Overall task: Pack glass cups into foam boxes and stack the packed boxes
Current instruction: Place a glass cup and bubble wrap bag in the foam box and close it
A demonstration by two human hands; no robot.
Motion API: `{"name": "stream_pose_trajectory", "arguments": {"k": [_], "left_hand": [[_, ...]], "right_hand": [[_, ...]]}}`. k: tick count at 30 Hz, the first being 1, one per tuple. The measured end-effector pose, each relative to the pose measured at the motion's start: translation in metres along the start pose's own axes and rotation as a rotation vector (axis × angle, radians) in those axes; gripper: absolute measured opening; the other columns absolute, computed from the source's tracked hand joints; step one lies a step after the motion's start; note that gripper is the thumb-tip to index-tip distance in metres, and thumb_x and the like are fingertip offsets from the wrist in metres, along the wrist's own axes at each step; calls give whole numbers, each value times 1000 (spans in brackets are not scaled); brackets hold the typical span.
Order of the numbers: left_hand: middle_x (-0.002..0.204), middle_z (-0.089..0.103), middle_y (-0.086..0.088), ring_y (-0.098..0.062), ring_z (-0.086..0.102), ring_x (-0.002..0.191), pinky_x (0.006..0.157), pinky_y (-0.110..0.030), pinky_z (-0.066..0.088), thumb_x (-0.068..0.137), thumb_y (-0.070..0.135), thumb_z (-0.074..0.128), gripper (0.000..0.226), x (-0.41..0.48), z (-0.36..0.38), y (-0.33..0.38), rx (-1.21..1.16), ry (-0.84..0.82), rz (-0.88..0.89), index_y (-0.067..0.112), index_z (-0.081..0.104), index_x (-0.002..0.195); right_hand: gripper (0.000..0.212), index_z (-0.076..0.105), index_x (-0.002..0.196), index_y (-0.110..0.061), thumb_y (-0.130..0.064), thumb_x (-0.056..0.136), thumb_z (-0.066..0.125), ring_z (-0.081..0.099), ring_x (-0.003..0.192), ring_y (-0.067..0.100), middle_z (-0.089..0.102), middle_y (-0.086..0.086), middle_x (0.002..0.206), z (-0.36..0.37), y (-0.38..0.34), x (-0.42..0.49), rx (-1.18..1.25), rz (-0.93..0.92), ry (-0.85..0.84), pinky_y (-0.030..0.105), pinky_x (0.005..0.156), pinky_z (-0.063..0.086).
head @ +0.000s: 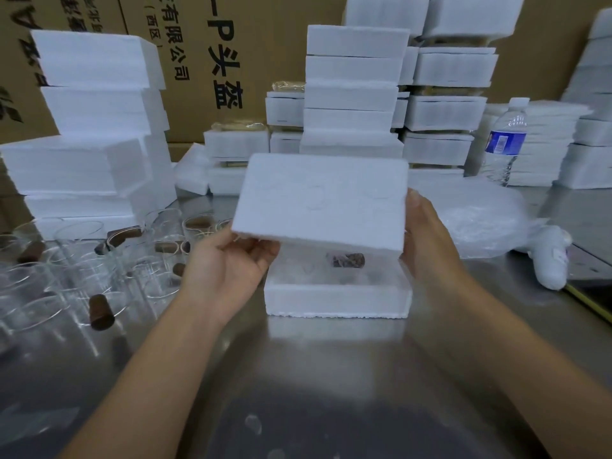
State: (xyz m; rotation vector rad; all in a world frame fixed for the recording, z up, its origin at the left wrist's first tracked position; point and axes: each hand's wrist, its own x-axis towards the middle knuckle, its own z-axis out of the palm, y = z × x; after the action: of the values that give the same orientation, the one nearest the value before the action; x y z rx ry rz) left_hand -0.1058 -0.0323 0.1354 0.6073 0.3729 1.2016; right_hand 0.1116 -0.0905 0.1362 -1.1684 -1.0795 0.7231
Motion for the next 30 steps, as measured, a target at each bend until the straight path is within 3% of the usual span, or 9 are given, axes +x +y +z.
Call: {"name": "stream_pose_trajectory", "arguments": {"k": [4, 7, 11, 15, 18, 21, 23, 27, 30], "left_hand": [[79, 70, 2, -12, 66, 75, 83, -32, 50, 83, 10, 49, 22, 2, -4, -4, 276, -62, 149, 8, 63, 100], [110, 69, 3, -14, 64, 100, 81, -29, 50, 89, 2, 41, 38, 1, -6, -3, 404, -28, 275, 15, 58, 121], [93, 72, 9, -6, 67, 87, 73, -24, 50, 97, 12, 40, 25, 2, -5, -6, 498, 52, 355, 18, 64, 98], [83, 70, 12, -5, 65, 77, 69, -24, 49, 93, 17, 54, 13, 5, -6, -13, 623, 129, 415, 25, 63, 87], [93, 69, 10, -3, 66, 78, 63, -19, 51, 83, 19, 65, 13, 7, -9, -18, 666, 87, 395, 31, 66, 89], [108, 68, 1, -19, 66, 93, 76, -41, 53, 71, 32, 65, 21, 7, -11, -17, 654, 75, 268, 37, 70, 91], [111, 68, 0, -24, 65, 101, 83, -47, 50, 68, 31, 65, 27, 8, -13, -18, 659, 72, 254, 37, 70, 94], [106, 70, 8, -21, 64, 105, 92, -44, 50, 69, 29, 64, 26, 9, -12, -20, 719, 77, 257, 40, 71, 92], [108, 70, 5, -20, 65, 105, 101, -50, 45, 72, 30, 64, 24, 9, -12, -20, 753, 69, 231, 41, 72, 92]], "right_hand": [[24, 60, 112, -29, -38, 91, 55, 66, 81, 18, 74, -8, 89, -8, -6, 3, 119, 36, 91, 26, 71, 54], [18, 64, 102, -24, -33, 93, 51, 68, 74, 13, 72, 1, 93, -11, -7, 5, 108, 127, 96, 24, 64, 52], [18, 64, 89, -22, -33, 93, 51, 63, 70, 16, 66, 5, 87, -13, -3, 7, 31, 213, 79, 24, 62, 51], [17, 65, 92, -28, -34, 91, 49, 62, 66, 13, 66, -2, 82, -16, 2, 10, -14, 193, 95, 24, 50, 48], [17, 62, 93, -38, -38, 85, 47, 60, 88, 8, 64, -13, 99, -19, 6, 12, -110, 139, 127, 28, 69, 48], [23, 60, 73, -22, -40, 84, 51, 57, 58, -1, 61, -18, 61, -18, 7, 10, -162, 186, 120, 20, 62, 45], [31, 65, 61, -26, -40, 86, 53, 57, 50, -2, 60, -17, 53, -19, 8, 8, -158, 222, 99, 21, 61, 45], [27, 69, 73, -31, -57, 71, 62, 65, 86, 14, 70, -11, 82, -22, 11, 1, -158, 197, 3, 32, 84, 45], [30, 69, 95, -22, -48, 83, 60, 64, 101, 22, 71, 0, 104, -21, 9, 1, -156, 240, 10, 38, 97, 46]]}}
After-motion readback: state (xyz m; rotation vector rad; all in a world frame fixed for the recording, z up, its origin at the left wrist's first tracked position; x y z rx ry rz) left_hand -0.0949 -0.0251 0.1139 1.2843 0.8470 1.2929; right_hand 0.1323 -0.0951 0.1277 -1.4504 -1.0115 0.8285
